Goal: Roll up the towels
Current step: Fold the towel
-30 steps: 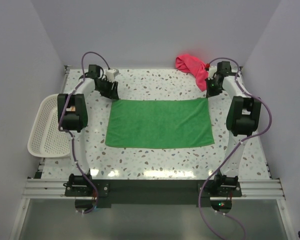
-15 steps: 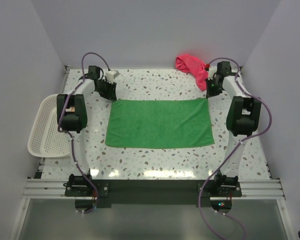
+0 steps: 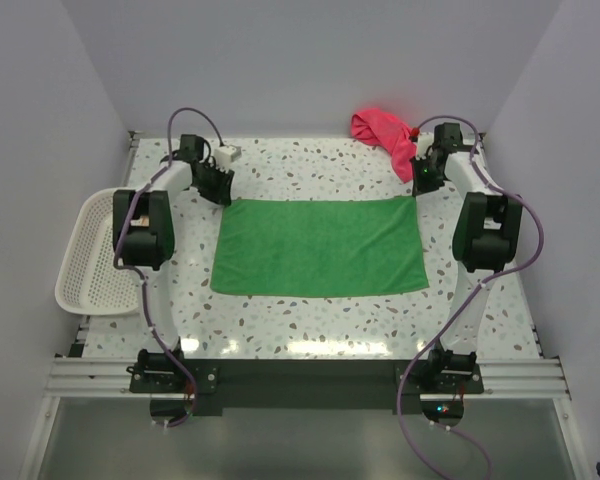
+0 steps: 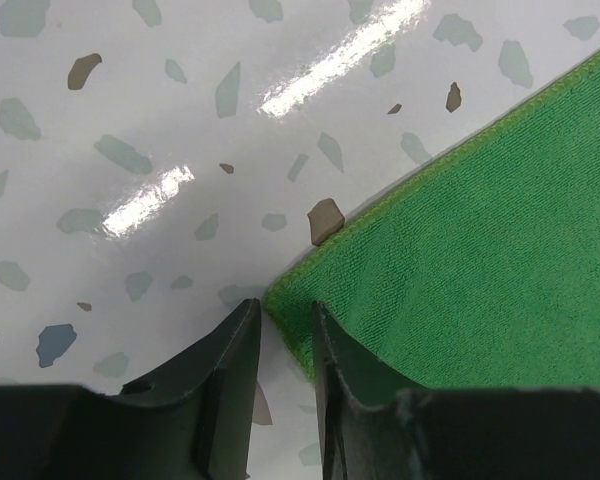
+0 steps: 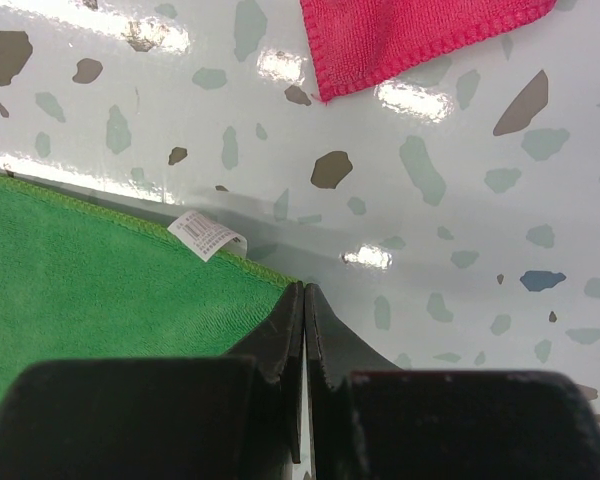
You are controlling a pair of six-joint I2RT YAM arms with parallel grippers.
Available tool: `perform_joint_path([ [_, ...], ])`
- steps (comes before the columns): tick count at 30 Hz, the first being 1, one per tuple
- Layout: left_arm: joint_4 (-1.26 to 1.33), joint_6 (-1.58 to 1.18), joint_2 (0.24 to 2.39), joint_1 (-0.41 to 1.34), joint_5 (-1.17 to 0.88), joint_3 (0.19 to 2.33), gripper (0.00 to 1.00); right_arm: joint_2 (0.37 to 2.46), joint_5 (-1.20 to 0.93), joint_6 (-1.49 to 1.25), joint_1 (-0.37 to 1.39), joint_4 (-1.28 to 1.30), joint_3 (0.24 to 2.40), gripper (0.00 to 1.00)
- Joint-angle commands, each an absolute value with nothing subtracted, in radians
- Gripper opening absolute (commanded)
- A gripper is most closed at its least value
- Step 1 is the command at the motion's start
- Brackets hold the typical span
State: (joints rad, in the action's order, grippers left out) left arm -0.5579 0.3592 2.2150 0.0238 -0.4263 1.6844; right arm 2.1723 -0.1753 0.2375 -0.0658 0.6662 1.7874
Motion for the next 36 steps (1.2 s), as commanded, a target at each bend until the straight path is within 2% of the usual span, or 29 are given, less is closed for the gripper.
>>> perform_joint_path([
  [1,-0.58,0.376,2.22,0.058,-0.339,1.644,0.33,2.18,-0.192,0.252,-0.066,0.663,1.818,0.0],
  [6,-0.56,0.37,2.235,0.086,-0.298,1.646,0.33,2.18,-0.192,0.262,-0.066,0.667,1.815,0.0],
  [9,-0.561,0.377,2.24,0.092,-0.273,1.638,0.26,2.18,-0.192,0.262,-0.066,0.669,1.815,0.0],
  [15,-0.548,0.376,2.237,0.087,-0.242,1.654,0.0,2.184,-0.178,0.265,-0.066,0.658,1.821,0.0],
  [21,-0.531,0.315,2.247,0.039,-0.31,1.784,0.0,2.212,-0.13,0.273,-0.069,0.637,1.874,0.0],
  [26,-0.525,0.327,2.171,0.006,-0.425,1.801,0.0,2.181,-0.163,0.27,-0.072,0.661,1.911,0.0],
  [36,-0.537,0.498,1.919,-0.038,-0.572,1.511,0.0,1.997,-0.32,0.377,-0.075,0.689,1.698,0.0],
])
